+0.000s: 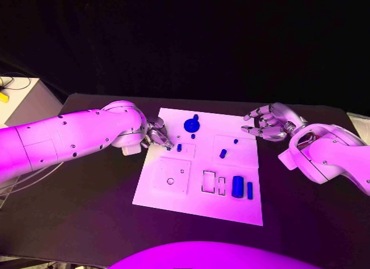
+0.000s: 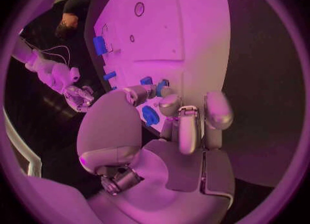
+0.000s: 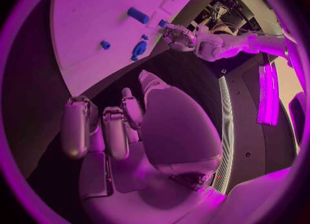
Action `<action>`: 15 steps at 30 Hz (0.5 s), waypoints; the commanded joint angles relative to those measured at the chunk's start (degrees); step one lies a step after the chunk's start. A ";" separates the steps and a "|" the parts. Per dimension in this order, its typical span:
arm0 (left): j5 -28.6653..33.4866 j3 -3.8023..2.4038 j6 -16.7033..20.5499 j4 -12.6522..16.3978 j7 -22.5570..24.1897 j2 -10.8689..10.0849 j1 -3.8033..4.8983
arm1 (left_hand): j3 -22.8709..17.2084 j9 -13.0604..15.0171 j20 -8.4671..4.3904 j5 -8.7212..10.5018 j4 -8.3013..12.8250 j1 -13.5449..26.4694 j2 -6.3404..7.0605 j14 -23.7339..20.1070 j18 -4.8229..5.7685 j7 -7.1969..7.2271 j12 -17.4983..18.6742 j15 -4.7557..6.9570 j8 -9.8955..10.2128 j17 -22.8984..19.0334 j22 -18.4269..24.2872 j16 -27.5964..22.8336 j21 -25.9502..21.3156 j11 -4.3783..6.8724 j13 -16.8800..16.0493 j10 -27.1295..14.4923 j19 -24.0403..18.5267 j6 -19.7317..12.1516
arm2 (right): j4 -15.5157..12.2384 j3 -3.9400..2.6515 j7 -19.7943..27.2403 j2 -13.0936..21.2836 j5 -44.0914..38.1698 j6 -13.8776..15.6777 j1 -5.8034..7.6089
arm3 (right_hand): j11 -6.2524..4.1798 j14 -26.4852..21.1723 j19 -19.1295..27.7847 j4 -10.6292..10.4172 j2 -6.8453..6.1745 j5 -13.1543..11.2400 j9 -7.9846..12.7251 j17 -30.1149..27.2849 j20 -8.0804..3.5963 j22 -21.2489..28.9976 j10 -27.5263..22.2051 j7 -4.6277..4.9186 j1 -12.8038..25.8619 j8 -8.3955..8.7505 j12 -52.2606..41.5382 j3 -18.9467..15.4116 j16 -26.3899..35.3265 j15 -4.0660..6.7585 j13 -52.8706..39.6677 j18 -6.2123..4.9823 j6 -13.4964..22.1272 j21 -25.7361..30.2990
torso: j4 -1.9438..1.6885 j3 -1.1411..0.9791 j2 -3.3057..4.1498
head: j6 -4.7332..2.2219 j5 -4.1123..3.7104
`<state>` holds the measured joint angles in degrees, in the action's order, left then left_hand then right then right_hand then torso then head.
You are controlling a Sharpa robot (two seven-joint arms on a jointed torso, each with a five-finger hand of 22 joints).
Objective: Assemble the parts on the task board
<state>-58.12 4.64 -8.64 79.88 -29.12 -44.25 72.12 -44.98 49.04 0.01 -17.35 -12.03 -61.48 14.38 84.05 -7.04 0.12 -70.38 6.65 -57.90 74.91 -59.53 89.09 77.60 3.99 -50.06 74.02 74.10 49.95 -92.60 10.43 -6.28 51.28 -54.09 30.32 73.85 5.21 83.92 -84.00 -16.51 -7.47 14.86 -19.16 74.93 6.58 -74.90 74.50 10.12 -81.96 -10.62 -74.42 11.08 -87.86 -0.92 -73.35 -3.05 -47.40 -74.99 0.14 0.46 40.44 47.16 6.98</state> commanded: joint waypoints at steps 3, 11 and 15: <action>-0.22 0.29 -1.06 0.37 -0.19 0.29 -0.42 | -7.60 0.17 -0.13 -0.48 7.28 -3.02 -2.81 5.61 1.19 0.16 -0.45 -0.01 -0.01 13.86 -0.38 0.41 0.24 -0.06 -0.41 0.30 0.54 0.42 | -0.06 -0.02 0.30 0.04 -0.42 -0.60 -0.04 | 0.00 4.85 -0.01 0.08 -0.09 0.16 0.05 10.63 -0.14 -4.93 -0.10 0.09 0.30 -0.06 -0.16 0.26 0.28 0.22 0.06 -0.31 -0.33 0.25 | -0.02 0.00 -0.02 | 0.13 -0.05; -1.69 0.29 -1.52 0.49 -0.24 0.22 -0.42 | -8.15 0.25 -0.14 -0.49 7.76 -3.01 -2.78 5.63 1.25 0.17 -0.42 0.00 0.00 13.93 -0.69 0.44 0.40 -0.04 -0.39 0.34 0.72 0.53 | -0.06 -0.02 0.31 0.07 -0.42 -0.60 -0.05 | 0.00 4.85 -0.01 0.08 -0.09 0.16 0.05 10.63 -0.14 -4.93 -0.10 0.09 0.30 -0.06 -0.16 0.26 0.28 0.22 0.06 -0.31 -0.33 0.25 | -0.01 0.01 -0.01 | 0.23 -0.15; -2.61 0.29 -1.69 0.64 -0.29 0.13 -0.42 | -8.43 0.29 -0.14 -0.48 8.01 -3.00 -2.77 5.63 1.28 0.17 -0.41 0.00 0.00 13.94 -0.87 0.45 0.49 -0.04 -0.37 0.35 0.81 0.58 | -0.05 -0.02 0.30 0.07 -0.42 -0.60 -0.05 | 0.00 4.85 -0.01 0.08 -0.09 0.16 0.05 10.63 -0.14 -4.93 -0.10 0.09 0.30 -0.06 -0.16 0.26 0.28 0.22 0.06 -0.31 -0.33 0.25 | -0.04 0.04 -0.04 | 0.26 -0.16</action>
<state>-59.39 4.64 -8.73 80.27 -29.17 -44.27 72.11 -44.98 49.25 0.01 -17.74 -12.03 -61.47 14.38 84.05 -6.12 0.22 -70.72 6.65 -57.89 74.91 -60.35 89.30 77.82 3.98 -50.42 74.03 74.53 50.09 -92.61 10.41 -6.28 51.32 -54.10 30.32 73.83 5.21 83.92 -84.00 -16.51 -7.46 14.86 -19.16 74.92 6.58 -74.95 74.50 10.12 -81.96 -10.62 -74.42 11.08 -87.86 -0.92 -73.35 -3.05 -47.40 -75.00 0.11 0.47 40.42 47.39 6.82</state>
